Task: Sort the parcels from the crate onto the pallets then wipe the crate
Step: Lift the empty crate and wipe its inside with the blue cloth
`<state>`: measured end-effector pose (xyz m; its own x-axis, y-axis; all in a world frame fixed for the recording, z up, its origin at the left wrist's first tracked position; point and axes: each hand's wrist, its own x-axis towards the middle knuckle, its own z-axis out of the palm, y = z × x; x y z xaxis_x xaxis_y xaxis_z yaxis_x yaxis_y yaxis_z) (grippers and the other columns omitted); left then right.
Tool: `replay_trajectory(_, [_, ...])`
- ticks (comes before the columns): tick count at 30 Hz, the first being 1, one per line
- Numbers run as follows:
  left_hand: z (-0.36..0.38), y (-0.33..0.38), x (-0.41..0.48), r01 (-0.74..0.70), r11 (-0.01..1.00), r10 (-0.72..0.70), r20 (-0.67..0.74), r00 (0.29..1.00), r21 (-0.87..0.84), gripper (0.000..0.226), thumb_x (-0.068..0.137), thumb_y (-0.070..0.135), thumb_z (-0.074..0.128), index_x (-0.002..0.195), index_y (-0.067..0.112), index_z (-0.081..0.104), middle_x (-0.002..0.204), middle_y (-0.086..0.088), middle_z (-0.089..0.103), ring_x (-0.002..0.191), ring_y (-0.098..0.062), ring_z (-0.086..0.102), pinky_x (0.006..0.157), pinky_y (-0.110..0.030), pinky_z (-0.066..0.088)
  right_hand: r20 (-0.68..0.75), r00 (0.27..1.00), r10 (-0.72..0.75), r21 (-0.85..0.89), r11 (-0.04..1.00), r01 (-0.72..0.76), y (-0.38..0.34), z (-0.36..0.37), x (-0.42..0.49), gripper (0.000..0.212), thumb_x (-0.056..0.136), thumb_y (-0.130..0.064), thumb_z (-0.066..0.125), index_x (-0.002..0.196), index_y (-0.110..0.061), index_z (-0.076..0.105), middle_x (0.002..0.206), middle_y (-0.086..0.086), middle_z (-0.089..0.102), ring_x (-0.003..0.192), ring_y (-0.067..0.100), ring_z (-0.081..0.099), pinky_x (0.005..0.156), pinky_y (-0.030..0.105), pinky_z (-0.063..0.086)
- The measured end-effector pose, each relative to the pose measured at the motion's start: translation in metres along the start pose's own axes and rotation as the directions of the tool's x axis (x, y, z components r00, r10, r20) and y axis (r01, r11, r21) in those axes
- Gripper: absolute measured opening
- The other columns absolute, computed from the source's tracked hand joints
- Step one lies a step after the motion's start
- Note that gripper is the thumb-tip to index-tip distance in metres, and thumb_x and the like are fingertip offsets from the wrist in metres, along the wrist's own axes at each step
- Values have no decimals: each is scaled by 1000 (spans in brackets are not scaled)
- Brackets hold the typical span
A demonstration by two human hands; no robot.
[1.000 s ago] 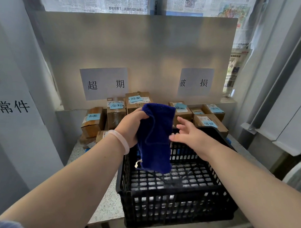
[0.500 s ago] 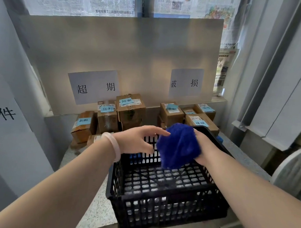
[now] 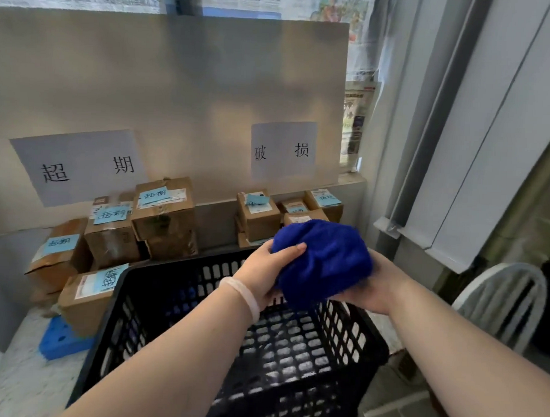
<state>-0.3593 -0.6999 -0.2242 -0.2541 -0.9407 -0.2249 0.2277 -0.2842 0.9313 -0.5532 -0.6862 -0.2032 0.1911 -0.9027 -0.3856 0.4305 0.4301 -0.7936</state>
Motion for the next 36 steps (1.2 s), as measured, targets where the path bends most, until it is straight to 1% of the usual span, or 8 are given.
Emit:
replay_trajectory(3, [40,-10,41,68,998,-68,-51,996,-14,58,73,40,82,123,35,55,126,-4,61,114,-31,62,97,-55,52,27,1000,-13,18,1000,12,-21,-43,14,50,93,-52,42,124,-20,66,121,17,69,112,41,64,97,57,47])
replay_trajectory(6, [80,-28,81,115,993,-114,-59,992,26,87,57,46,88,134,35,51,130,-3,61,115,-31,62,92,-55,54,-21,999,-29,5,1000,29,-39,-81,28,60,84,-69,45,112,-23,72,115,14,72,109,39,65,93,56,50])
replay_trajectory(12, [143,-60,150,182,976,-173,-84,981,117,101,51,38,90,139,32,41,137,-4,54,117,-31,59,93,-54,54,-265,963,-38,-175,984,-9,-66,-161,61,32,96,-17,58,127,-13,58,112,15,72,101,33,69,79,44,58])
replay_trajectory(17, [172,-92,193,226,909,-183,-151,971,351,83,81,25,79,147,37,32,151,-2,40,130,-31,49,104,-52,47,-421,906,-38,-234,970,-68,-66,-224,95,59,89,-15,70,139,-15,40,129,11,56,96,27,62,63,41,56])
replay_trajectory(20, [180,-109,211,262,888,-208,-179,962,378,82,82,20,77,147,40,32,153,-2,37,132,-31,47,103,-53,48,-439,898,-32,-289,951,-108,-65,-250,109,59,88,-16,72,138,-19,42,134,10,53,102,28,60,79,49,57])
replay_trajectory(26, [186,-113,246,270,828,-196,-197,961,491,86,88,25,72,156,32,19,157,-4,34,134,-26,47,104,-38,47,-393,917,-72,-484,864,-140,-80,-274,147,73,85,-37,75,147,-27,39,140,1,51,117,25,57,96,45,51])
replay_trajectory(29, [183,-104,244,229,710,-155,-168,973,666,83,92,33,66,157,33,14,159,-4,31,126,-15,50,83,-19,45,-406,909,-97,-661,717,-220,-81,-273,156,77,87,-45,71,151,-28,33,152,5,40,133,26,46,109,42,41])
replay_trajectory(36, [148,-74,203,-30,711,121,-80,989,702,71,94,32,65,153,36,27,154,9,38,139,-6,36,106,-22,31,-175,977,-124,-764,643,-56,-57,-227,156,65,92,-41,65,150,-32,38,155,1,38,139,17,41,102,27,32])
